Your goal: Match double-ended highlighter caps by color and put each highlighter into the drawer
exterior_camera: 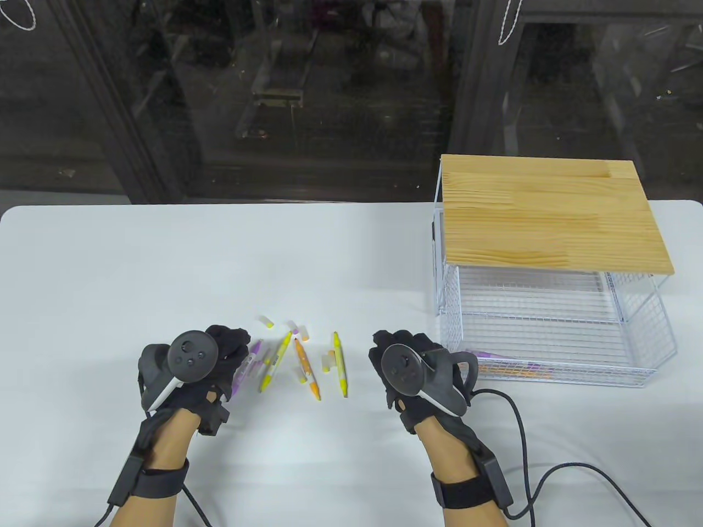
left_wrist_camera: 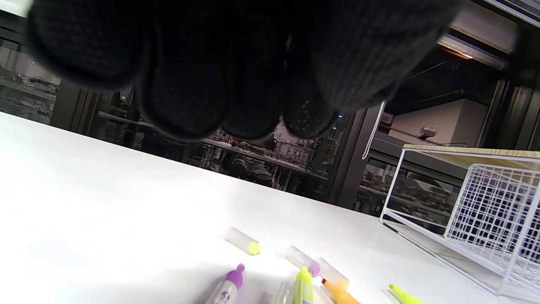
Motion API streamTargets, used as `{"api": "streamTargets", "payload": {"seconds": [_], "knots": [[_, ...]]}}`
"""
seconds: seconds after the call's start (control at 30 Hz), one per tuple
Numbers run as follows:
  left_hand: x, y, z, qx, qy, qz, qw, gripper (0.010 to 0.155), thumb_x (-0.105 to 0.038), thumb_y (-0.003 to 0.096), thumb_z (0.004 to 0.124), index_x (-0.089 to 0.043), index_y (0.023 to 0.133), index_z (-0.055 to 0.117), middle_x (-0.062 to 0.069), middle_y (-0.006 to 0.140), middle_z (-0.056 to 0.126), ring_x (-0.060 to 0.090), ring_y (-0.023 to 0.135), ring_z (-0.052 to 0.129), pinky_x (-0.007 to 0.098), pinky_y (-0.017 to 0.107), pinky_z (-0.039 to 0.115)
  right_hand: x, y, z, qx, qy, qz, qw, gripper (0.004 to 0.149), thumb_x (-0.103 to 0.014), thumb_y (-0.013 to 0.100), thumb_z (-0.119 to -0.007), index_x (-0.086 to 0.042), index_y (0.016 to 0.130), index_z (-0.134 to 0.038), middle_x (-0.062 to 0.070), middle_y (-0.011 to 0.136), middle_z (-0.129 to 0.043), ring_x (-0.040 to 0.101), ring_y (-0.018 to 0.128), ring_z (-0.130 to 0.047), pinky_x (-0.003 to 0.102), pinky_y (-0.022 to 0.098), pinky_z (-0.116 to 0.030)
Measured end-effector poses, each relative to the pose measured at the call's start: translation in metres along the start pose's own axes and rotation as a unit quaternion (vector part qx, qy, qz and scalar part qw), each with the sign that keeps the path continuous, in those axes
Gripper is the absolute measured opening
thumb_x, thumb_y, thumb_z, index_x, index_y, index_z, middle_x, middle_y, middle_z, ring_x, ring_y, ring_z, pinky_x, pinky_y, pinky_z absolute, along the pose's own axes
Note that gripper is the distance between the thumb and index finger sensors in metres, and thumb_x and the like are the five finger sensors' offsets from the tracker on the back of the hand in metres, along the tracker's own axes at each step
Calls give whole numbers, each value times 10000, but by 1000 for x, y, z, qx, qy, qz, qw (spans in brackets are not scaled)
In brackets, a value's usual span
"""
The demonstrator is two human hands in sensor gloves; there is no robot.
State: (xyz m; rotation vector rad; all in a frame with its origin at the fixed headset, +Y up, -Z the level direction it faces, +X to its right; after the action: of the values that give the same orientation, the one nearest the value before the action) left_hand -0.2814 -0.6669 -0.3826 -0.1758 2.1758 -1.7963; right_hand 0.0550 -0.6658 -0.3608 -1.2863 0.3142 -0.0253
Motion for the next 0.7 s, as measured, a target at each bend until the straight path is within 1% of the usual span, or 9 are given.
{"api": "streamTargets", "payload": {"seconds": [0.1, 0.23, 0.3, 0.5, 0.7], "knots": [[0, 0, 0, 1, 1, -1, 1000, 446, -413, 380, 863, -290, 792, 982, 21, 820, 998, 339, 594, 1010, 529, 384, 865, 3, 1, -10, -14, 11, -6, 1000, 457, -467, 460, -803, -240, 836, -927, 59, 762, -1017, 331, 553, -1019, 493, 425, -845], [0, 0, 0, -9, 20, -6, 1000, 446, -418, 375, 870, -289, 786, 987, 22, 802, 1010, 338, 571, 1019, 523, 368, 870, 7, 2, -12, -18, 12, -11, 1000, 460, -467, 461, -801, -236, 838, -926, 63, 766, -1015, 337, 556, -1019, 492, 420, -853], [0, 1, 3, -7, 32, -11, 999, 441, -414, 369, 883, -292, 779, 992, 17, 790, 1020, 333, 561, 1025, 518, 362, 874, 8, 2, -12, -19, 17, -13, 1000, 459, -467, 462, -801, -233, 837, -928, 65, 765, -1016, 339, 558, -1019, 489, 419, -856], [11, 8, 27, 36, 76, -48, 995, 442, -416, 354, 912, -291, 769, 998, 15, 765, 1035, 322, 523, 1038, 504, 345, 883, 8, 2, -12, -25, 19, -13, 999, 462, -469, 460, -800, -231, 833, -931, 68, 760, -1018, 338, 550, -1023, 489, 400, -863], [12, 16, 53, 75, 127, -74, 986, 453, -434, 346, 922, -286, 767, 1001, 23, 756, 1040, 320, 496, 1042, 494, 333, 886, 5, 2, -15, -32, 16, -9, 999, 461, -469, 459, -798, -232, 831, -931, 64, 759, -1019, 339, 554, -1018, 489, 418, -850]]}}
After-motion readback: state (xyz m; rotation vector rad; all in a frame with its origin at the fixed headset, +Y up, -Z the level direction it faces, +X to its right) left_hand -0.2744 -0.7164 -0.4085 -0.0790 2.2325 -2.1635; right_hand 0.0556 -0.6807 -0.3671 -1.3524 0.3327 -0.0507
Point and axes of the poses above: the tracker on the back of each hand, its own x axis roughly to the little-finger side, its own y axis roughly from the wrist to the fingertips, z = x × y, the point moved 4 cm from there along y, roughly from the wrist to the fingertips
